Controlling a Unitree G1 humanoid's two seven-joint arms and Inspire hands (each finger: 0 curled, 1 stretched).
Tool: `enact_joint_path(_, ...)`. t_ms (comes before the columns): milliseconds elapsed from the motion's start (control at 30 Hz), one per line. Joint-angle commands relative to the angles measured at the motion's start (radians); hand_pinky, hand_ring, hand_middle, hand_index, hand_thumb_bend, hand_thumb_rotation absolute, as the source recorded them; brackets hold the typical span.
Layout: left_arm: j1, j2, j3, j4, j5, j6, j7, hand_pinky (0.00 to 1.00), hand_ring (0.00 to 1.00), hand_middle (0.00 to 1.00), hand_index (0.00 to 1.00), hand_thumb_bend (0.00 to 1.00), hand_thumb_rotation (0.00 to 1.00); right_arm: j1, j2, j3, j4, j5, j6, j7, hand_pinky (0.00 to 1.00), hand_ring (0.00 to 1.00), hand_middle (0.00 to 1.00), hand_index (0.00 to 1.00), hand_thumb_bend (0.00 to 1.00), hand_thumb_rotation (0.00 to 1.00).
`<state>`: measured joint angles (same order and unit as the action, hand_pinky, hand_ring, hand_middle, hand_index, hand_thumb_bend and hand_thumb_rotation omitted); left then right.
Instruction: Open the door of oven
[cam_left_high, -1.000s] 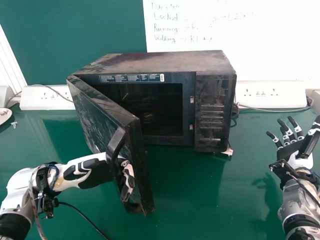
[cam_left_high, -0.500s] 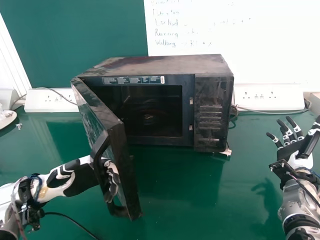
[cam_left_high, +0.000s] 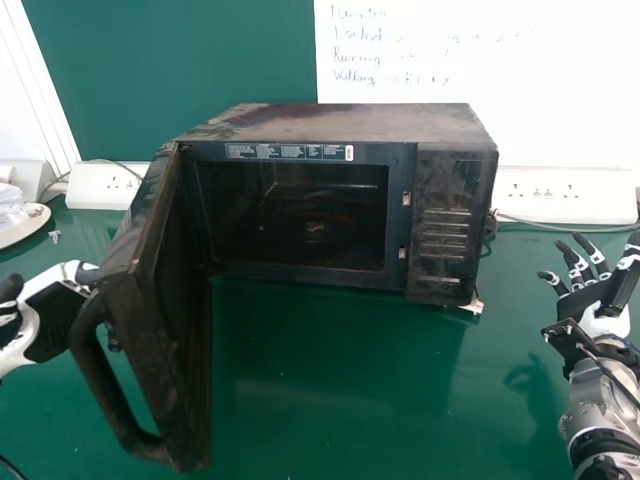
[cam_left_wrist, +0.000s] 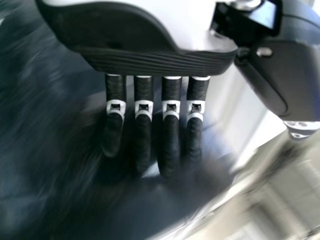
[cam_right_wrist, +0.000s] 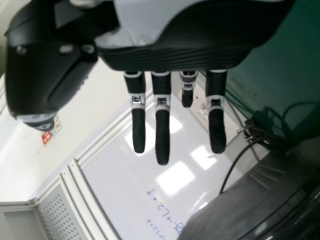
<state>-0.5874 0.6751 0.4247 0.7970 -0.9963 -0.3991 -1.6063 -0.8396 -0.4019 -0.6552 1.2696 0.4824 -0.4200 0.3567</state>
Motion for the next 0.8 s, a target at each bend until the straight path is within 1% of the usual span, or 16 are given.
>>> enact_joint_path(0, -0.061, -0.038, 0.057, -0.022, -0.072, -0.092, -0.008, 0.36, 0.45, 0.54, 0.68, 0.86, 0.57, -0.005, 0.0, -0.002, -0.005, 0.004, -0.002, 0.004, 0.28, 0.35, 0.49, 0.62, 0.94, 0.9)
enact_joint_path(33, -0.072, -0.06, 0.065, -0.033, -0.103, -0.134, -0.008, 0.41, 0.51, 0.59, 0.72, 0.78, 0.65, -0.005, 0.0, -0.002, -0.006, 0.005, -0.002, 0.005, 0.28, 0.35, 0.49, 0.62, 0.95, 0.89)
enact_joint_path(67, -0.084, -0.072, 0.073, -0.027, -0.128, -0.136, -0.008, 0.47, 0.58, 0.67, 0.76, 0.72, 0.69, -0.005, 0.0, -0.003, -0.006, 0.005, -0.002, 0.007, 0.28, 0.35, 0.49, 0.62, 0.96, 0.89)
enact_joint_path(100, -0.091, -0.073, 0.08, -0.003, -0.14, -0.077, -0.008, 0.45, 0.56, 0.65, 0.75, 0.71, 0.68, -0.004, -0.001, -0.003, -0.006, 0.005, -0.002, 0.007, 0.29, 0.35, 0.49, 0.61, 0.96, 0.89)
enact_joint_path(133, -0.103, -0.075, 0.111, 0.048, -0.133, -0.046, -0.008, 0.41, 0.5, 0.6, 0.72, 0.76, 0.66, -0.004, -0.002, -0.003, -0.006, 0.004, -0.002, 0.007, 0.29, 0.35, 0.49, 0.61, 0.96, 0.89)
enact_joint_path(167, -0.106, -0.065, 0.125, 0.074, -0.126, -0.015, -0.008, 0.29, 0.36, 0.47, 0.63, 0.81, 0.64, -0.003, -0.002, -0.002, -0.005, 0.003, -0.002, 0.006, 0.29, 0.35, 0.49, 0.61, 0.96, 0.89)
enact_joint_path(200, -0.102, -0.041, 0.115, 0.081, -0.124, 0.041, -0.008, 0.23, 0.29, 0.4, 0.59, 0.8, 0.63, -0.003, -0.003, -0.003, -0.005, 0.003, -0.001, 0.006, 0.29, 0.35, 0.49, 0.61, 0.96, 0.89)
enact_joint_path(233, -0.103, -0.028, 0.118, 0.088, -0.121, 0.064, -0.008, 0.25, 0.32, 0.43, 0.58, 0.78, 0.62, -0.003, -0.003, -0.003, -0.006, 0.004, -0.001, 0.007, 0.29, 0.35, 0.49, 0.61, 0.96, 0.89)
enact_joint_path(267, -0.105, -0.025, 0.132, 0.094, -0.121, 0.073, -0.008, 0.25, 0.32, 0.44, 0.58, 0.8, 0.67, -0.003, -0.003, -0.004, -0.006, 0.005, 0.0, 0.009, 0.29, 0.35, 0.49, 0.62, 0.96, 0.89)
enact_joint_path(300, -0.11, -0.029, 0.153, 0.106, -0.12, 0.073, -0.008, 0.24, 0.32, 0.44, 0.59, 0.83, 0.71, -0.003, -0.003, -0.005, -0.006, 0.005, 0.0, 0.01, 0.29, 0.35, 0.49, 0.62, 0.96, 0.89)
enact_joint_path(367, -0.134, -0.056, 0.22, 0.134, -0.109, -0.017, -0.008, 0.2, 0.25, 0.38, 0.56, 0.81, 0.72, -0.002, -0.003, -0.004, -0.005, 0.004, 0.0, 0.008, 0.28, 0.35, 0.49, 0.62, 0.96, 0.89)
enact_joint_path(433, -0.155, -0.054, 0.254, 0.161, -0.084, -0.063, -0.008, 0.12, 0.17, 0.28, 0.53, 0.84, 0.78, -0.003, -0.004, -0.003, -0.005, 0.002, 0.0, 0.004, 0.28, 0.35, 0.48, 0.61, 0.97, 0.89)
enact_joint_path(533, -0.189, -0.018, 0.266, 0.22, -0.059, -0.052, -0.008, 0.1, 0.14, 0.24, 0.48, 0.86, 0.9, -0.003, -0.004, -0.004, -0.004, 0.002, 0.001, 0.007, 0.27, 0.34, 0.48, 0.62, 0.97, 0.89)
enact_joint_path(600, -0.203, 0.013, 0.25, 0.249, -0.03, -0.035, -0.008, 0.1, 0.14, 0.24, 0.48, 0.86, 0.91, -0.003, -0.004, -0.003, -0.004, 0.001, 0.001, 0.005, 0.28, 0.35, 0.49, 0.62, 0.96, 0.89)
enact_joint_path(700, -0.232, 0.021, 0.271, 0.3, -0.001, -0.048, -0.008, 0.11, 0.14, 0.24, 0.46, 0.88, 0.91, -0.003, -0.005, 0.0, -0.003, -0.003, 0.0, -0.002, 0.28, 0.35, 0.49, 0.62, 0.96, 0.89)
enact_joint_path(767, -0.243, 0.027, 0.276, 0.32, 0.01, -0.029, -0.008, 0.11, 0.15, 0.24, 0.54, 0.88, 0.88, -0.002, -0.004, -0.001, -0.004, -0.002, 0.0, -0.001, 0.28, 0.35, 0.49, 0.62, 0.96, 0.9)
